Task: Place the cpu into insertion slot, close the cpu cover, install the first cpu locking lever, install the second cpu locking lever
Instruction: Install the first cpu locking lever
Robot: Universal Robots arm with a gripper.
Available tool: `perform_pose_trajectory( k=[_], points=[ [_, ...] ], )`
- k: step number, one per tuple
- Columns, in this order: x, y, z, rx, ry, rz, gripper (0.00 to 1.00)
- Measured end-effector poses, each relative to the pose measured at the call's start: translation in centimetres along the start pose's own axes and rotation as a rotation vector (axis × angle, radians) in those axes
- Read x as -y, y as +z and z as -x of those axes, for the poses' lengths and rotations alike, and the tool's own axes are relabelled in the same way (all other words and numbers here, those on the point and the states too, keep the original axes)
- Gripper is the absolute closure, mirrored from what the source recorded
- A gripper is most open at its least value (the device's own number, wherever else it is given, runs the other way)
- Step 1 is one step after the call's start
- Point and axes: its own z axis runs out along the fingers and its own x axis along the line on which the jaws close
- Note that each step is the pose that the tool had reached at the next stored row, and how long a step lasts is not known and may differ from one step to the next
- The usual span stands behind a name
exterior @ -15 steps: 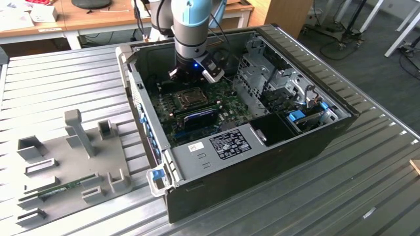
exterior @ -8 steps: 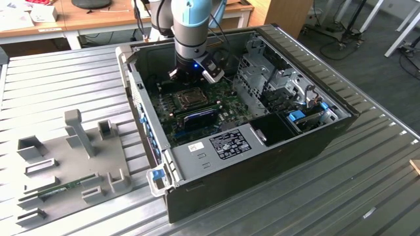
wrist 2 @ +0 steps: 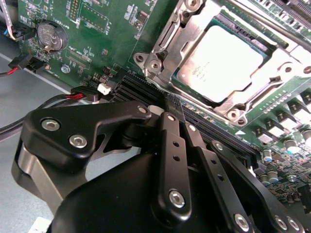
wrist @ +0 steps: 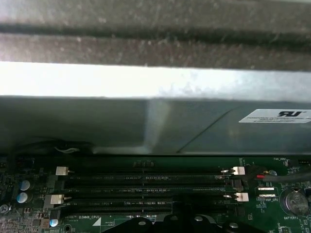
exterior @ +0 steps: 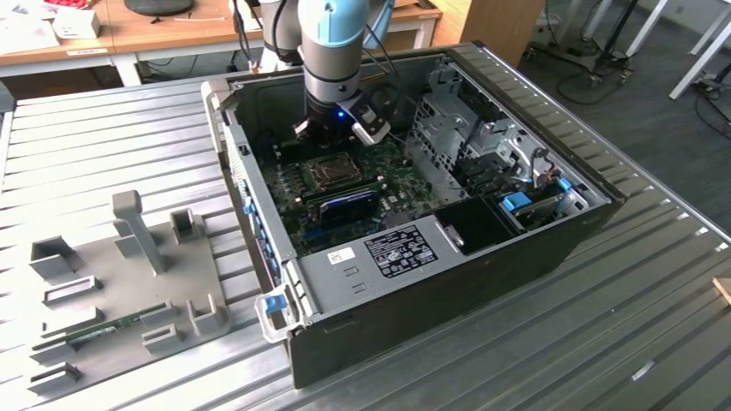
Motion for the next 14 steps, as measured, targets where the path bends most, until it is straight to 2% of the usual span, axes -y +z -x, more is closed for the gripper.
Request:
perform_pose_trajectory(
  k=[8,14],
  points=[
    [-0.15,-0.49,0.07,0.0001,0.0,0.0002,0.89],
    [-0.15,-0.52,0.08,0.0001,0.0,0.0001,0.89]
  ],
)
